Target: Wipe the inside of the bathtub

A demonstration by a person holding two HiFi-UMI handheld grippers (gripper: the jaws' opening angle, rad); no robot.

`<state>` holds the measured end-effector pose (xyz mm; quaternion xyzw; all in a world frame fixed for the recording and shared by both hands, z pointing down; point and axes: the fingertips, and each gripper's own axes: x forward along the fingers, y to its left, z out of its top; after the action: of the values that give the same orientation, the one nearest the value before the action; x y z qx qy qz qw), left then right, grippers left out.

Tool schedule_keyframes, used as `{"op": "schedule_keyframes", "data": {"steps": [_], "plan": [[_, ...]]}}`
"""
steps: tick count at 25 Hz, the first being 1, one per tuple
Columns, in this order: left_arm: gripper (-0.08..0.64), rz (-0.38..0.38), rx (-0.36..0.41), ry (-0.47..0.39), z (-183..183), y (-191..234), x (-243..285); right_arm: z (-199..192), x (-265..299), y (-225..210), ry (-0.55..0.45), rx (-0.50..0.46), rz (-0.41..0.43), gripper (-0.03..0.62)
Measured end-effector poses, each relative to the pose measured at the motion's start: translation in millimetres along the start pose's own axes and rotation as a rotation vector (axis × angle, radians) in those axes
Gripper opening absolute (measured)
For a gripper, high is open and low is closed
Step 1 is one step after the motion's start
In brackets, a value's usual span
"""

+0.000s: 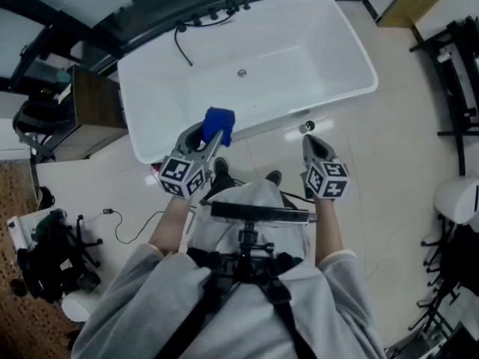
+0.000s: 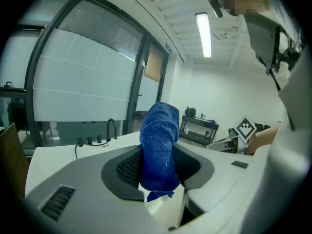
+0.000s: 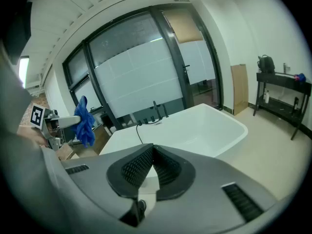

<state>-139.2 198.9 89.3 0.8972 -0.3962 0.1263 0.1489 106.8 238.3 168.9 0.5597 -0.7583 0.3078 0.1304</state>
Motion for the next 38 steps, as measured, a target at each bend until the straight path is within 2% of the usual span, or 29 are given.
{"op": "schedule_keyframes", "data": {"steps": [4, 8, 22, 28, 33, 38], "plan": [[0.161, 0.018, -0.011, 0.001, 0.1, 2.7, 6.6, 9.3, 8.3, -4.0, 0.001, -0.032, 0.03, 0.006], [0.161, -0.005, 0.013, 0.021, 0.3, 12.4, 9.9, 14.2, 19.2, 1.1, 0.005, -0.037, 0.034, 0.006], [0.161, -0.222, 0.051, 0.187, -13.5, 87.5, 86.9, 40.9, 103.1, 41.8, 0.027, -0.064, -0.047, 0.006], [0.161, -0.351, 0.032, 0.287, -51.8, 97.8, 113.5, 33.3, 133.2, 44.8, 0.073, -0.122, -0.094, 0.006], [0.161, -0.374, 0.012, 0.387, -92.6, 94.5, 133.6, 28.0, 144.3, 33.7, 0.124, -0.156, -0.087, 0.006], [0.161, -0.407, -0.03, 0.44, -133.6, 87.8, 158.2, 10.8, 173.7, 10.9, 0.18, -0.213, -0.039, 0.006]]}}
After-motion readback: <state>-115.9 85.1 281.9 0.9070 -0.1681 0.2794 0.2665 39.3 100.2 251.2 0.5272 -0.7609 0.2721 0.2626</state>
